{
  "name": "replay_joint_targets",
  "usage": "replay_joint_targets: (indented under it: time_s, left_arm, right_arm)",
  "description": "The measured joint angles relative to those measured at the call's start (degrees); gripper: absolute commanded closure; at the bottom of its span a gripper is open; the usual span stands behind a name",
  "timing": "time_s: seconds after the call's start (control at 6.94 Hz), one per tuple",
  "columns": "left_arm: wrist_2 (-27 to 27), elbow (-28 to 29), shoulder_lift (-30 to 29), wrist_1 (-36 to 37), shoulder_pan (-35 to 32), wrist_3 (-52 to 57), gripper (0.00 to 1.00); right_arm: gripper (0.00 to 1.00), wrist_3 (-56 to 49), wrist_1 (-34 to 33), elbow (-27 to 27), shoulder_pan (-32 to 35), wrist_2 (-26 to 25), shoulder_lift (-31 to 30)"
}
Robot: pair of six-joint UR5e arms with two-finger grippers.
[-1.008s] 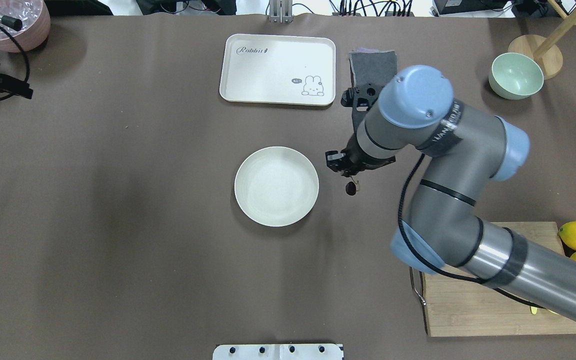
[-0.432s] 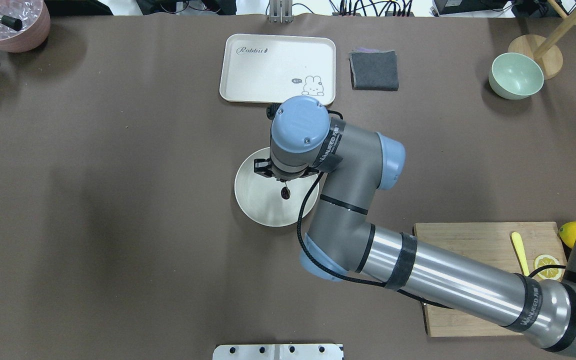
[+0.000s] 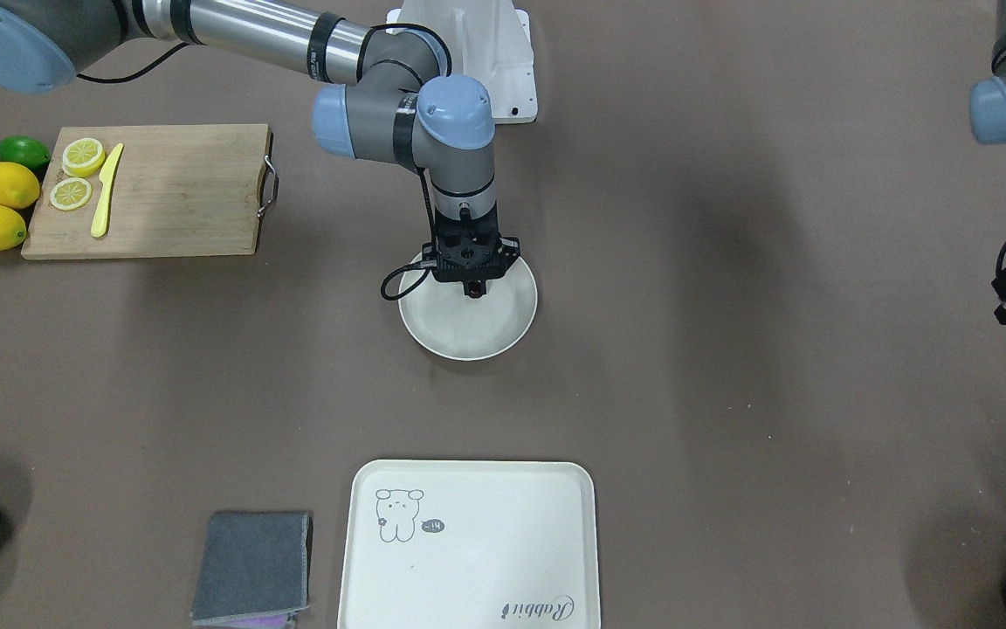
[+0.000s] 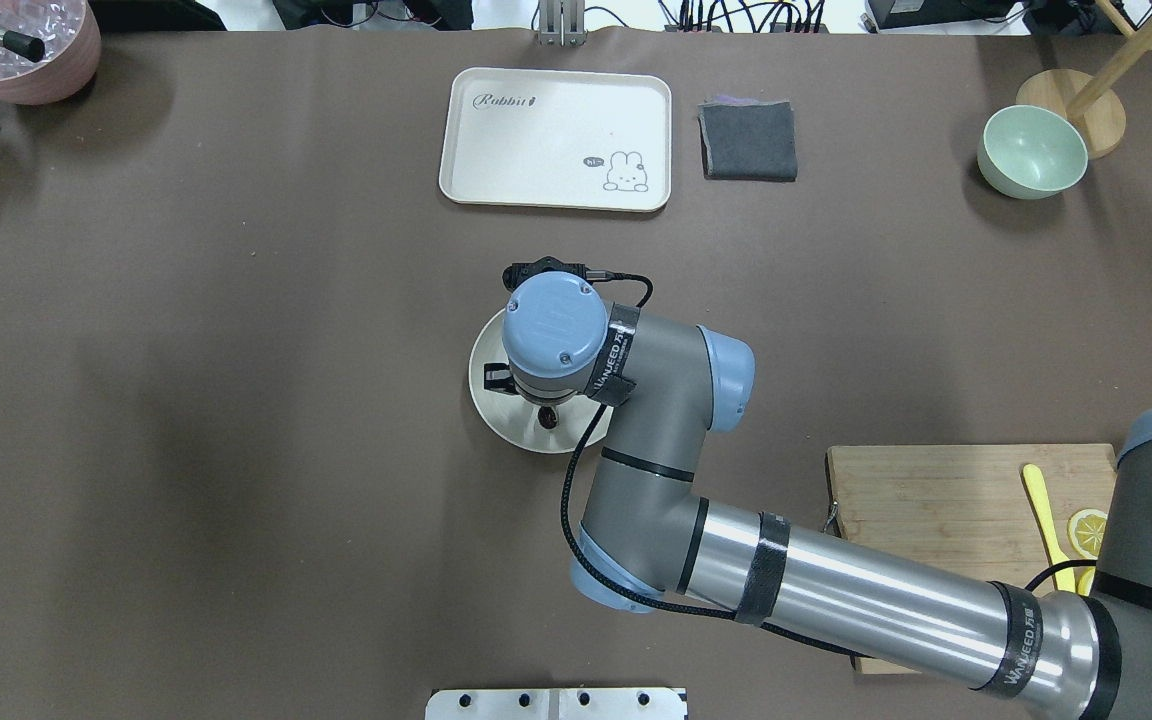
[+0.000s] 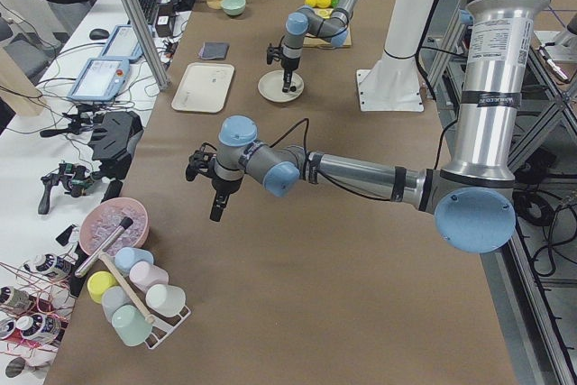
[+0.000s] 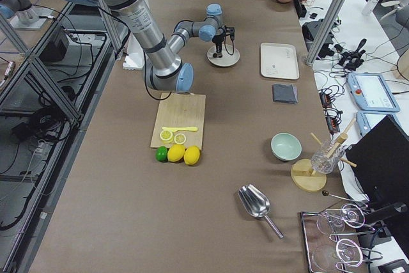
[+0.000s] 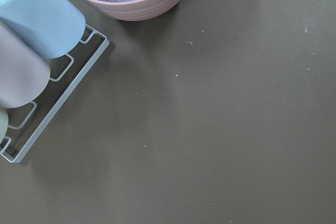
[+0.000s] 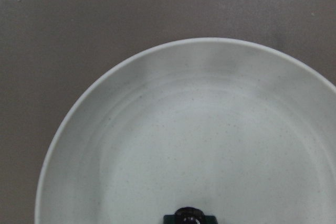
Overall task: Place red cherry on plate
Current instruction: 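Carry the cherries with the right gripper over the white plate and lower, then open the right gripper to drop the cherries and withdraw the arm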
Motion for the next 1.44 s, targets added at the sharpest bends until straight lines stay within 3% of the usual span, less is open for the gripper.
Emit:
replay_joint_targets:
  time_s: [0.43, 0.72, 1.01, 1.15, 1.44]
  left_arm:
    - [0.00, -0.03, 0.04, 0.13, -0.07, 0.00, 0.02]
    - [0.04, 0.08, -0.08, 1.05, -1.14, 0.62, 0.02]
    - [-1.38, -0.03, -1.03, 7.34, -4.44, 7.57, 0.02]
    - [-5.00, -0.17, -1.44, 11.02, -6.48, 9.95, 0.02]
    - [-11.25, -0.51, -0.72, 14.18, -10.04, 11.22, 0.02]
  right_arm:
    - [0.00, 0.30, -0.17, 1.55, 1.15, 0.91, 0.06]
    - [0.00, -0.38, -7.09, 9.15, 7.06, 8.27, -1.18]
    - [0.00, -10.74, -16.11, 18.94, 19.11, 18.21, -8.73]
    - [0.00, -21.78, -17.46, 21.67, 27.79, 23.34, -15.88]
    - [0.00, -45.49, -18.82, 22.38, 45.40, 32.07, -29.28]
